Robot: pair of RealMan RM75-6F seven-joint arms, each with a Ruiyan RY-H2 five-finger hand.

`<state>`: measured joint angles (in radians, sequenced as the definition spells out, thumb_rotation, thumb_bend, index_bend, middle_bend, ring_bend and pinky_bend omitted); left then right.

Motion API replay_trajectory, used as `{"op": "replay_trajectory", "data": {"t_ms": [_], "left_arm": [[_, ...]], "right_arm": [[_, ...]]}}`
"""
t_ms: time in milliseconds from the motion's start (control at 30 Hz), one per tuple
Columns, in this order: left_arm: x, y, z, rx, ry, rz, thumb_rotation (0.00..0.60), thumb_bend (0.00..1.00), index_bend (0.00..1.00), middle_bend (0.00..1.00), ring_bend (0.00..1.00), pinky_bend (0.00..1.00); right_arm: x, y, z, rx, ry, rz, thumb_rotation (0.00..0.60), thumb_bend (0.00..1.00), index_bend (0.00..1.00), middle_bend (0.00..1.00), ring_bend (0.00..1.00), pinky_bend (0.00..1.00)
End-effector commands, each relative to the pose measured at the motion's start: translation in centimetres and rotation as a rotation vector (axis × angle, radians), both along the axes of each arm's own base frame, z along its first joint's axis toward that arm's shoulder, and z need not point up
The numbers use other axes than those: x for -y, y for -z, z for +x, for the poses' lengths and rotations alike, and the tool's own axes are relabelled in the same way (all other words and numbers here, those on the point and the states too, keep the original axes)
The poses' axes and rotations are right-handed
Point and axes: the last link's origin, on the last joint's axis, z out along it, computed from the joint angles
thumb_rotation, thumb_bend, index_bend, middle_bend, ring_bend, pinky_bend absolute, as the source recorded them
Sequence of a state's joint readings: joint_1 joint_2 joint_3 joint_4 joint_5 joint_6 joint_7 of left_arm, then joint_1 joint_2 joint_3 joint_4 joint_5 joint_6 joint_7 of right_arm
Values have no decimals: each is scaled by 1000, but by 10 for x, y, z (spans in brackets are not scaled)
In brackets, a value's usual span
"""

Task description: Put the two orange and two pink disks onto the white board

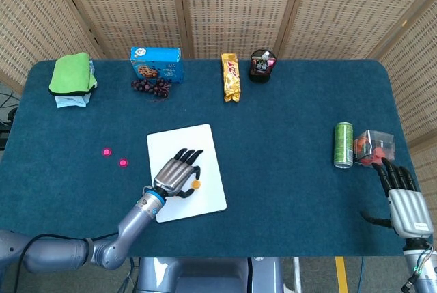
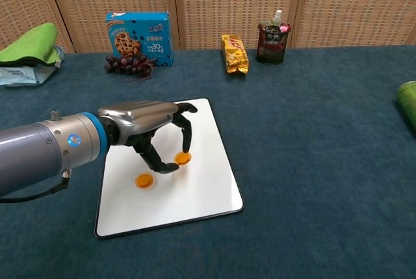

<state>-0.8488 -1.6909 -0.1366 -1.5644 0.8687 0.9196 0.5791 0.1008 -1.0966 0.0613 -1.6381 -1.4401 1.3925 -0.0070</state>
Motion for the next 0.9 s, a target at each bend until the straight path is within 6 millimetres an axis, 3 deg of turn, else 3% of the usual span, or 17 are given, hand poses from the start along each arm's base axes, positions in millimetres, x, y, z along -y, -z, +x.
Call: {"op": "replay_trajectory", "data": {"t_ms": [33,467,700,900], "left_arm": [[0,2,-2,-11,-5,-1,600,338,579,0,0,0],[3,11,-2,-43,-10,-7,600,325,575,0,0,0],[3,11,-2,-53,-19,-3,600,308,371,0,0,0],[2,7,-3,-46,-31,-3,600,305,365,0,0,0]], "right_arm": [[0,0,0,0,0,0,600,28,0,0,0,0],[0,0,0,5,4,4,600,28,0,0,0,0],[0,0,0,6,3,4,600,28,0,0,0,0],[0,0,0,4,2,4,600,28,0,0,0,0]]}}
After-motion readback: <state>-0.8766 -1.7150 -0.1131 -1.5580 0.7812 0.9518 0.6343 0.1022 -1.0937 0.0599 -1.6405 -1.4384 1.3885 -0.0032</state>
